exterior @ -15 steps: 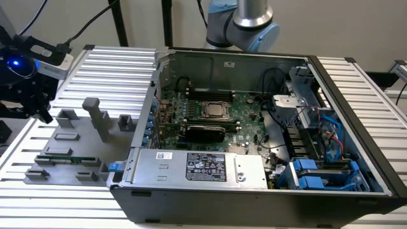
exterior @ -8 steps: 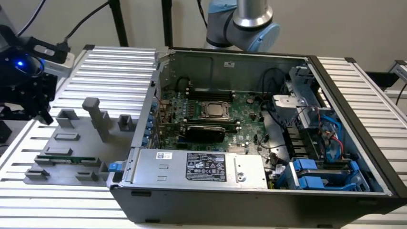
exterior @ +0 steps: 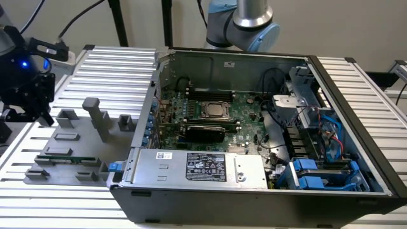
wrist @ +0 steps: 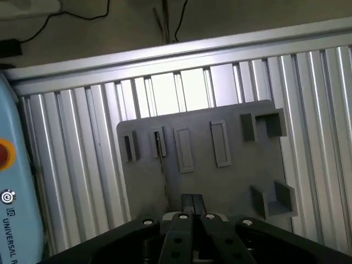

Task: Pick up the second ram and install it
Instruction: 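Pick up the second ram and move it above second insertion slot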

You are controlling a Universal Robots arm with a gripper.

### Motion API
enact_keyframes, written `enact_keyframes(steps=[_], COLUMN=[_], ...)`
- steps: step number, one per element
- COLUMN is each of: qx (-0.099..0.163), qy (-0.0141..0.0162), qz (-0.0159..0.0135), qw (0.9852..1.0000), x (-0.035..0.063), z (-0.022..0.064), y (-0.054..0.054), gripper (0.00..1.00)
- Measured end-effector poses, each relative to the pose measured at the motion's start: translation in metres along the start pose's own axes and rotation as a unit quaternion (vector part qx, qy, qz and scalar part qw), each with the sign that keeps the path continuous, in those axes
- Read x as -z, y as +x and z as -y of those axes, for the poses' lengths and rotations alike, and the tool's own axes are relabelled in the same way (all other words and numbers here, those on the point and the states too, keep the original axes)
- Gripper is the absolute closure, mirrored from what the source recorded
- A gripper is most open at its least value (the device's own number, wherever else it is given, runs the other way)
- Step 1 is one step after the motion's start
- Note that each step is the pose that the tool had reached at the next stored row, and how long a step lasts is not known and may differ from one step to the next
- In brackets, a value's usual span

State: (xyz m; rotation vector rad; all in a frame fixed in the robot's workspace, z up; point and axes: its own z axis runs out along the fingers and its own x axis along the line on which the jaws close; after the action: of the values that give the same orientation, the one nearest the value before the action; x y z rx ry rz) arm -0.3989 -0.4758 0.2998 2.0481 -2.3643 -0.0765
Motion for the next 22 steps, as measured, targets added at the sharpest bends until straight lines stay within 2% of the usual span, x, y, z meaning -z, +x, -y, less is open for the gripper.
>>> enact_keyframes(steps=[3, 7, 12, 14, 15, 17, 19, 20, 22], qx=[0.027, 0.057, 0.062, 0.062, 0.062, 0.062, 0.062, 0.062, 0.062], qy=[0.0005, 0.0022, 0.0039, 0.0054, 0.006, 0.0079, 0.0099, 0.0106, 0.0118], qz=[-0.0011, -0.0021, -0.0022, -0.002, -0.002, -0.0019, -0.0016, -0.0016, -0.0015], qw=[0.9996, 0.9984, 0.9981, 0.9981, 0.9981, 0.998, 0.998, 0.998, 0.998], x=[-0.0016, -0.0041, -0.0076, -0.0099, -0.0109, -0.0132, -0.016, -0.0174, -0.0206], z=[0.0, 0.0002, 0.0008, 0.0011, 0.0012, 0.0015, 0.0019, 0.002, 0.0025], y=[0.0, 0.0, 0.001, 0.003, 0.003, 0.005, 0.006, 0.007, 0.009], gripper=[0.89, 0.89, 0.88, 0.76, 0.76, 0.64, 0.64, 0.58, 0.58])
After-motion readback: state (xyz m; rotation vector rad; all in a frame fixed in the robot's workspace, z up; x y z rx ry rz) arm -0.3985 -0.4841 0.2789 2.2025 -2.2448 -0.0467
